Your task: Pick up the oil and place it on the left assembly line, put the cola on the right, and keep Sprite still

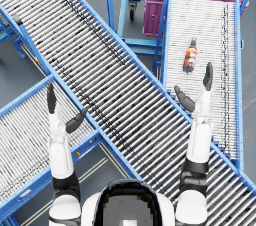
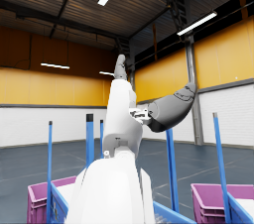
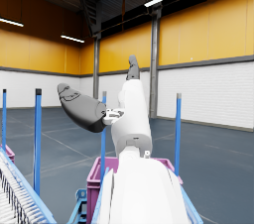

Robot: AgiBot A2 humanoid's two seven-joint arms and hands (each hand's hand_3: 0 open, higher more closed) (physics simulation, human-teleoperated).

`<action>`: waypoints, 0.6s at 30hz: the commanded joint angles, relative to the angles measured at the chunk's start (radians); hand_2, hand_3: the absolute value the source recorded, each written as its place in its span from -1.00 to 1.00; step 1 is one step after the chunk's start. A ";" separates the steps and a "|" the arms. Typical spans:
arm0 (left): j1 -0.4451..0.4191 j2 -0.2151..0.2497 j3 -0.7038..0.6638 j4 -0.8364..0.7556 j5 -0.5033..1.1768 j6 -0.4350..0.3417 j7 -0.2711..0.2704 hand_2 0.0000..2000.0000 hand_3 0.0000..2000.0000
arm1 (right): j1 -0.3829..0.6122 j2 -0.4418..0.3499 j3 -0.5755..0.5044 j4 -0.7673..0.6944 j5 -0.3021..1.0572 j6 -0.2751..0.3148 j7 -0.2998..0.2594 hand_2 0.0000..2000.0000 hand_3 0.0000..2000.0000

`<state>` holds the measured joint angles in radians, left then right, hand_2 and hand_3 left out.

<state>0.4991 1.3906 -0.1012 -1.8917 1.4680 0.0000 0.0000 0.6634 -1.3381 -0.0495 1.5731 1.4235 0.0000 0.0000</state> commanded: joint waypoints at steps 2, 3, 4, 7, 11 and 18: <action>0.002 0.000 -0.027 0.099 0.000 0.000 0.000 -1.00 -1.00 | -0.085 0.005 0.037 0.097 0.000 0.000 0.000 -1.00 -1.00; -0.001 0.001 -0.023 0.098 0.000 0.000 0.000 -1.00 -1.00 | -0.107 0.007 0.048 0.107 0.000 0.000 0.000 -1.00 -1.00; 0.002 0.001 -0.021 0.108 0.000 0.000 0.000 -1.00 -1.00 | -0.126 0.009 0.063 0.117 0.000 0.000 0.000 -1.00 -1.00; 0.008 0.002 -0.014 0.122 0.000 0.000 0.000 -1.00 -1.00 | -0.158 0.008 0.056 0.126 0.000 0.000 0.000 -1.00 -1.00; -0.005 0.005 -0.012 0.121 0.000 0.000 0.000 -1.00 -1.00 | -0.170 0.003 0.060 0.122 0.000 0.000 0.000 -1.00 -1.00; -0.055 -0.030 0.049 0.115 -0.092 0.020 0.020 -1.00 -1.00 | -0.215 0.026 0.097 0.137 -0.082 0.020 -0.020 -1.00 -1.00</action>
<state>0.4366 1.3528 -0.0396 -1.7779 1.3582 0.0237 0.0237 0.4410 -1.3069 0.0549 1.7143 1.3246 0.0235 -0.0238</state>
